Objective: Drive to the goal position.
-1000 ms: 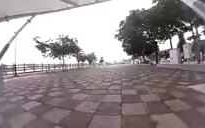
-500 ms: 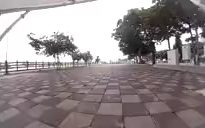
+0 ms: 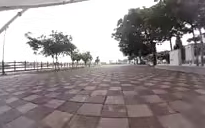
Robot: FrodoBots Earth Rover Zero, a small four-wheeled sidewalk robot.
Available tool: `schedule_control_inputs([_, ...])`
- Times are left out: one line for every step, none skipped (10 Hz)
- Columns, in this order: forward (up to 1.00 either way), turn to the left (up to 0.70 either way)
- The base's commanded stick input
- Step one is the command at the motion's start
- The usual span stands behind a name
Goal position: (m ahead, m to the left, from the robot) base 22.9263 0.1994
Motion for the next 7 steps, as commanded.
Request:
schedule_control_inputs([1.0, 0.0])
schedule_control_inputs([1.0, 0.0])
schedule_control_inputs([1.0, 0.0])
schedule_control_inputs([1.0, 0.0])
schedule_control_inputs([1.0, 0.0])
schedule_control_inputs([1.0, 0.0])
schedule_control_inputs([1.0, 0.0])
